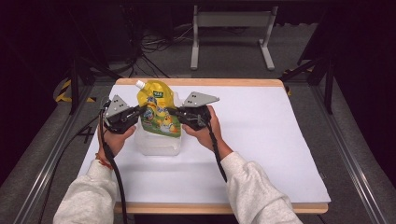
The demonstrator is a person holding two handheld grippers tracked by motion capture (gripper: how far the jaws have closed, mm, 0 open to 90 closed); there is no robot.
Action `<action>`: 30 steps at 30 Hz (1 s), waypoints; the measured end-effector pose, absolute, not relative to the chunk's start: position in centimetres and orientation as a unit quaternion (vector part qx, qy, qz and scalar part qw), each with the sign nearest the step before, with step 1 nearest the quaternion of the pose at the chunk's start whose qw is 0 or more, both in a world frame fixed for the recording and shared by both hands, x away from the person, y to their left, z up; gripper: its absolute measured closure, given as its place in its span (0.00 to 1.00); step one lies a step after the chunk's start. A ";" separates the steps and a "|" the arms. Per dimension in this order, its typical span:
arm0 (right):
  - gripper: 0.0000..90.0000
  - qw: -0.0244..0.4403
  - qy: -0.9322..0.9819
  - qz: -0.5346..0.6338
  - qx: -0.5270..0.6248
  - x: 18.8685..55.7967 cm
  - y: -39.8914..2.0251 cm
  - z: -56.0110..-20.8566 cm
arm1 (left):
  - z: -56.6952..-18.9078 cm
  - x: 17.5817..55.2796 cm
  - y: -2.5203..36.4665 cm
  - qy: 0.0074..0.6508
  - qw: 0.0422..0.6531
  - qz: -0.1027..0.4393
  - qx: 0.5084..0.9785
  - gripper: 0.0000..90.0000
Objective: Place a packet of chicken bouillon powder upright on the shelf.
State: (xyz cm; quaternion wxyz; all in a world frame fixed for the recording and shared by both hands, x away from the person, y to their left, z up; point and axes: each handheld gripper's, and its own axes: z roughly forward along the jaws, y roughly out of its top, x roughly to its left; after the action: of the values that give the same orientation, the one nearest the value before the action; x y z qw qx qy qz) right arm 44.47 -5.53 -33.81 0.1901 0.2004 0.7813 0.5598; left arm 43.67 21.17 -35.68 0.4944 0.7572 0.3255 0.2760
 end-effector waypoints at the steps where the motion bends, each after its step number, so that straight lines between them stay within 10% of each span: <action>1: 1.00 0.190 0.781 0.560 0.201 44.5 -5.5 -33.8 | -35.7 43.7 21.3 0.326 0.494 0.273 0.758 0.96; 30: 0.99 0.164 0.801 0.536 0.209 44.2 -4.9 -37.0 | -38.4 42.8 21.8 0.328 0.473 0.252 0.778 0.96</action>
State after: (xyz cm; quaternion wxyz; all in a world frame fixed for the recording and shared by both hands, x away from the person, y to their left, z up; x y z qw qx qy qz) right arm 44.21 -4.87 -36.97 0.1643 0.2087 0.8010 0.5365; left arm 42.79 21.81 -38.35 0.4734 0.7776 0.3284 0.2517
